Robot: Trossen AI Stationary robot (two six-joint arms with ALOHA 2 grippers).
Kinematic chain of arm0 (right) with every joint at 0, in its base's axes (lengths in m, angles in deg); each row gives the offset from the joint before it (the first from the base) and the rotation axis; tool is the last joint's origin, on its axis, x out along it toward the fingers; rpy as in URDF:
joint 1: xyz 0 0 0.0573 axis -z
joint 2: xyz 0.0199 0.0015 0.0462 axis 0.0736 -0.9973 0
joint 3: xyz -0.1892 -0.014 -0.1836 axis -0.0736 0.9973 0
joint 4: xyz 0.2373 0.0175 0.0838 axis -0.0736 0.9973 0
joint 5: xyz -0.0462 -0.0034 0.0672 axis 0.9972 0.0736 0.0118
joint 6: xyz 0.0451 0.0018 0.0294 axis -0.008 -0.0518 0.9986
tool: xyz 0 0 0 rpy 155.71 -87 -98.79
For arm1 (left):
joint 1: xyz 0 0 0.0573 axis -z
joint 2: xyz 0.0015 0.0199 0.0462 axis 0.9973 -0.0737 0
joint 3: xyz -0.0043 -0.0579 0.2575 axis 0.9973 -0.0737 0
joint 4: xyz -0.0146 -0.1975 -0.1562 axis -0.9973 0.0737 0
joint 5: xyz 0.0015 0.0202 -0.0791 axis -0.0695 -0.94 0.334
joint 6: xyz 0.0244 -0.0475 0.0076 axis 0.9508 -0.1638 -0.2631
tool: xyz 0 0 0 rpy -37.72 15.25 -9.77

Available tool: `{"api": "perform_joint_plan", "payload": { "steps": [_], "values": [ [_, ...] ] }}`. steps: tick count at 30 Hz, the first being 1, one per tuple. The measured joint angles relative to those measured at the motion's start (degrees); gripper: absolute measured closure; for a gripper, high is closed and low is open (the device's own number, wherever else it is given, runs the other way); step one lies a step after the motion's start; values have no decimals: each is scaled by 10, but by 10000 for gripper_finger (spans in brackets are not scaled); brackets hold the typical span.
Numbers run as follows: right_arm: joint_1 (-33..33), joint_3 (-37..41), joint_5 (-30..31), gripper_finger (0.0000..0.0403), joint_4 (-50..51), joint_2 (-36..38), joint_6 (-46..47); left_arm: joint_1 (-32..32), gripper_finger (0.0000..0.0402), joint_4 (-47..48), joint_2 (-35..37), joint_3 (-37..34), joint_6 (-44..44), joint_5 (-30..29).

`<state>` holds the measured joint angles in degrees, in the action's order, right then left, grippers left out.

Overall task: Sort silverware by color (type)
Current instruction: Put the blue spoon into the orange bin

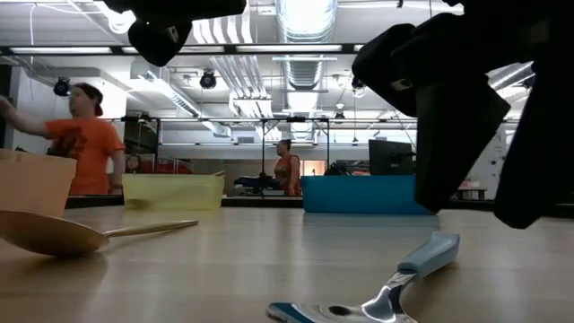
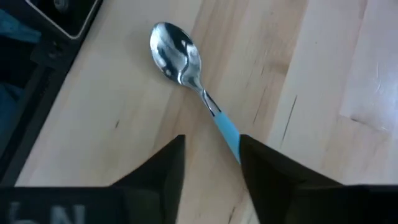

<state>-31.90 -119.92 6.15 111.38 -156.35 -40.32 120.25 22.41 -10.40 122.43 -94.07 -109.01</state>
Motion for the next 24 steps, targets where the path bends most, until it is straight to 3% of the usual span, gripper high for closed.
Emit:
{"api": "perform_joint_plan", "payload": {
  "steps": [6, 9, 17, 24],
  "values": [
    [0, 0, 0, 178, -2, 0, 3, 1, 400, 0, 4, 0, 9, -3],
    [-1, 2, -5, 151, 9, 0, 1, 1, 400, 0, 4, 0, 10, -3],
    [-9, 14, -4, 154, 4, 0, 5, 1, 400, 0, 4, 0, 11, -3],
    [-5, 15, 39, 158, 2, 0, -13, 1, 400, 0, 4, 0, 11, -3]
  ]
}}
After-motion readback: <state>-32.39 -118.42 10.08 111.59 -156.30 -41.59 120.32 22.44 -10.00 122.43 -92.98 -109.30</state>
